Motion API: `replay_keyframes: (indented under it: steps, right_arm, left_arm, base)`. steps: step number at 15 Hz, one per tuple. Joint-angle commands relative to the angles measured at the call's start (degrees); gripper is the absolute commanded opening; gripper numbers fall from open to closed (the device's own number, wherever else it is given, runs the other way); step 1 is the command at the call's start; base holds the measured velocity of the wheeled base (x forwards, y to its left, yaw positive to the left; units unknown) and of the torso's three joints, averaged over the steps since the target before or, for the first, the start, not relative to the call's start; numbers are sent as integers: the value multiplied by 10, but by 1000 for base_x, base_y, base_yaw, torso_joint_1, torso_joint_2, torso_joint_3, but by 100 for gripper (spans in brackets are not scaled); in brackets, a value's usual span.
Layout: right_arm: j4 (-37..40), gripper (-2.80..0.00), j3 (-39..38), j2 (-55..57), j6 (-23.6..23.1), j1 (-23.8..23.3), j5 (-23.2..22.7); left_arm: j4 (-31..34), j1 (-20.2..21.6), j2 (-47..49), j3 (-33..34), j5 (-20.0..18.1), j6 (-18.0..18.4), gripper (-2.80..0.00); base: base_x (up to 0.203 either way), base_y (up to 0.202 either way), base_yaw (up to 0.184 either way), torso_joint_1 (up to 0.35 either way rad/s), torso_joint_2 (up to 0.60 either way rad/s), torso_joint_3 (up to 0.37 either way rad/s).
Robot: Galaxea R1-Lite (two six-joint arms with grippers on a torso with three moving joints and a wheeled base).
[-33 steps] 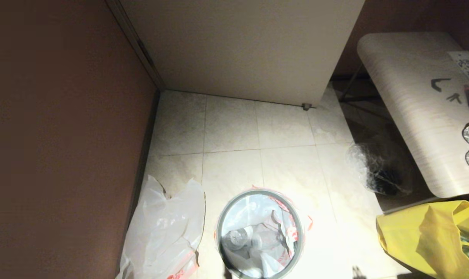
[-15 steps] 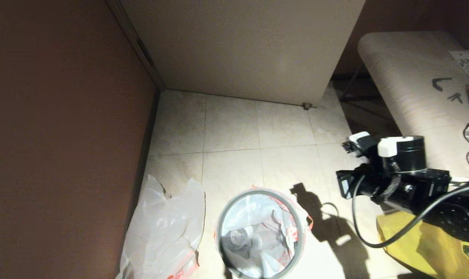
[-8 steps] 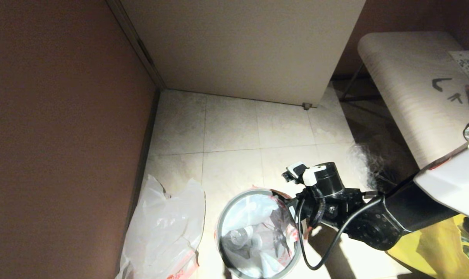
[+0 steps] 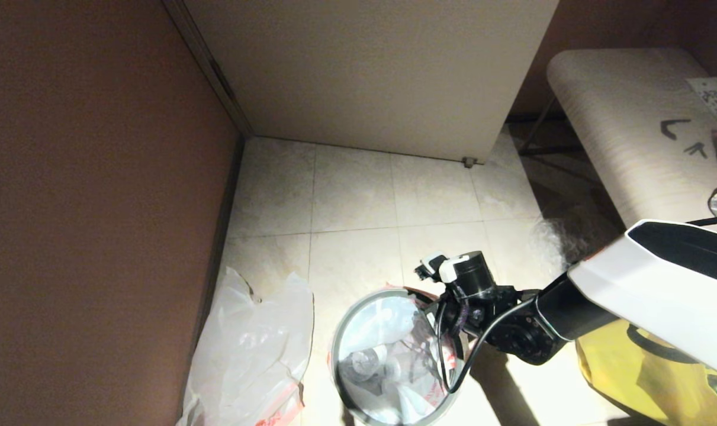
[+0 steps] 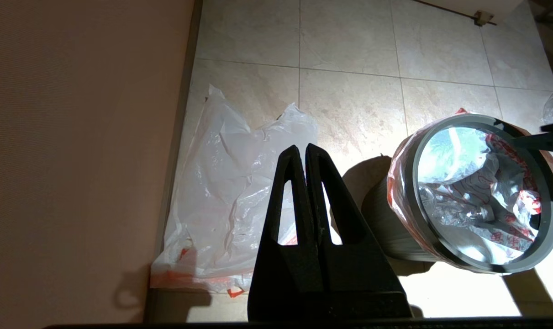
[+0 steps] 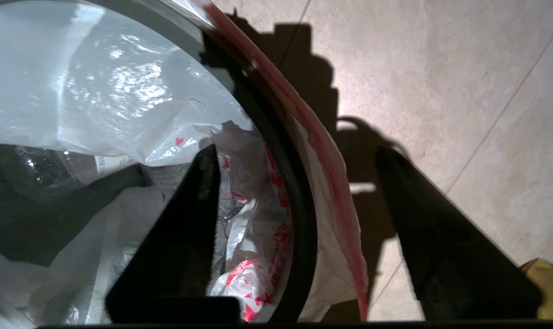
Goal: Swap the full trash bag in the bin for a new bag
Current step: Place the trash can ring on the floor
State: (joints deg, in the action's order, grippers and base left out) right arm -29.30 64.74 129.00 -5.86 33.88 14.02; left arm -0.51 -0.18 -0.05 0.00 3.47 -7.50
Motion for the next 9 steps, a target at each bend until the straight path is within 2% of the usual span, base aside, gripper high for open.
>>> replay_keyframes:
  steps: [1,7,9]
  right_arm:
    - [-2,-280,4,15,-2,-2,2]
    - [-4,-280,7,19,-15,-2,5]
    - [-4,-280,4,4,-15,-1,20]
  left_arm:
    - [0,0,0,0,0,-1,-280]
    - [0,0,0,0,0,-1,-280]
    - [0,0,0,0,0,-1,-280]
  base:
    - [0,0,0,0,0,0]
    - [0,0,0,0,0,0]
    - [0,0,0,0,0,0]
